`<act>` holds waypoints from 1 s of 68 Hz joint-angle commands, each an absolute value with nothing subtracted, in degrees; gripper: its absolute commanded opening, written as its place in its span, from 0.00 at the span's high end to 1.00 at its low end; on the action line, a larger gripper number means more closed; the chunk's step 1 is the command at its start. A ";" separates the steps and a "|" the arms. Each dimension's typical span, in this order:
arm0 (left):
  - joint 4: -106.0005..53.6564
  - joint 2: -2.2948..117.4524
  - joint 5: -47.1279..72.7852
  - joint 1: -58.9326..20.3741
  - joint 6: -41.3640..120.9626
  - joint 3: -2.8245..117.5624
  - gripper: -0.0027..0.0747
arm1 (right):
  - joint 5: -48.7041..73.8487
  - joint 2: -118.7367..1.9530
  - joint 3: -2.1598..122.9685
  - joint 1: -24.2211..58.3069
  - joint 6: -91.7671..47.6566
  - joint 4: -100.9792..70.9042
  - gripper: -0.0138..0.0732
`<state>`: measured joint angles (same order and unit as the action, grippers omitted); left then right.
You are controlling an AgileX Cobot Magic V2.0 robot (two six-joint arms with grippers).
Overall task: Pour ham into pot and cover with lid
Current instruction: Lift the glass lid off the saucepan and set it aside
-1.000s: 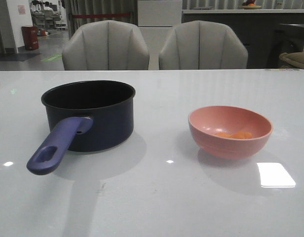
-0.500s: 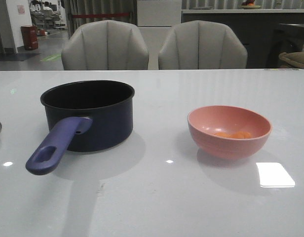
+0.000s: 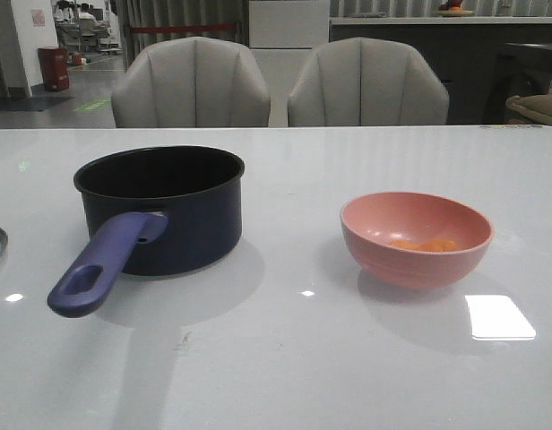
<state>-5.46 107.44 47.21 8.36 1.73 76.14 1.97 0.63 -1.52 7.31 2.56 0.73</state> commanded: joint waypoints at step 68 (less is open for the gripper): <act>-6.73 29.99 26.84 -16.42 2.40 38.84 0.30 | -2.57 1.74 -1.24 6.95 2.41 1.21 0.70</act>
<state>-5.68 35.84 31.21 -15.37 2.46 40.85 1.97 0.63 -1.52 7.31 2.56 0.73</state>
